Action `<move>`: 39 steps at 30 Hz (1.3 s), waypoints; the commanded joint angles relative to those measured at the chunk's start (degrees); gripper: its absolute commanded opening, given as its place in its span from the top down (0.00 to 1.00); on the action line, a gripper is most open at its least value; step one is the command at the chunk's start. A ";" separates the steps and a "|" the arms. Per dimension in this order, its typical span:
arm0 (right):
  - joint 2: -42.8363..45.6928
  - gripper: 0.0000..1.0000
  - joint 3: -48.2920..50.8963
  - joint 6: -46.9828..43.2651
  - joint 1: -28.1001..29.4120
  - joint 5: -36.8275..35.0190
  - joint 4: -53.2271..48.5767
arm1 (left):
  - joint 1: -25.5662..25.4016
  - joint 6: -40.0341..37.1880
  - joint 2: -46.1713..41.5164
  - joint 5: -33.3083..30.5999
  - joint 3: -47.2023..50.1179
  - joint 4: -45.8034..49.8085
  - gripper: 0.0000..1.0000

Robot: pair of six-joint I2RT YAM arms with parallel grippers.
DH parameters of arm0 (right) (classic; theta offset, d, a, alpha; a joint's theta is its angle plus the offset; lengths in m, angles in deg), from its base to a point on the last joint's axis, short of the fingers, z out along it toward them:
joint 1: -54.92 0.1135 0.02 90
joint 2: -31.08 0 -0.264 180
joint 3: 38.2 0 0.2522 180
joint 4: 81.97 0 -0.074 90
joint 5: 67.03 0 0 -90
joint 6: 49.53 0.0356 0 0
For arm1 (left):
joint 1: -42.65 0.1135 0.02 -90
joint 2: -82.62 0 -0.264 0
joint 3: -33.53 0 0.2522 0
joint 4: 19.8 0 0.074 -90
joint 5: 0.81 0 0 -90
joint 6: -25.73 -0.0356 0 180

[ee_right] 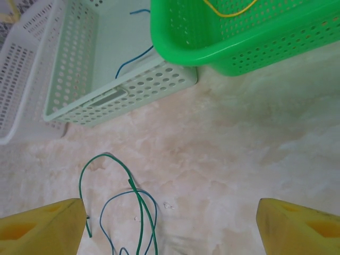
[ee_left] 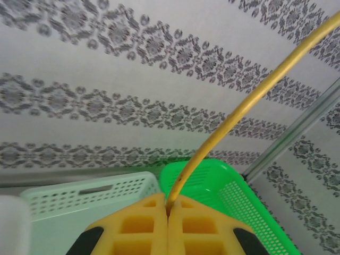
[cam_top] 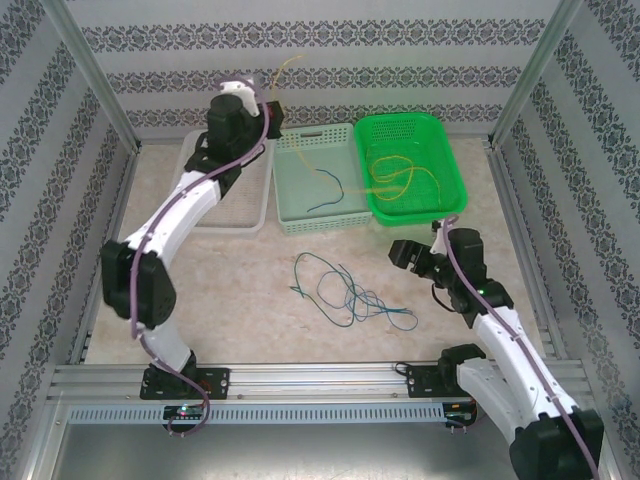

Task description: Untangle the cables

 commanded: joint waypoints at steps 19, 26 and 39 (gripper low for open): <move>10.04 0.17 2.56 3.72 -9.00 2.72 -10.46 | -8.00 -6.82 48.09 11.87 -61.21 5.22 0.92; 13.15 0.18 2.36 5.28 -9.00 0.38 -13.18 | -9.22 -9.00 52.18 11.55 -61.22 3.13 0.87; 12.35 0.20 2.93 7.09 -9.00 -0.07 -12.95 | -11.34 -9.18 54.58 11.82 -61.33 3.16 0.05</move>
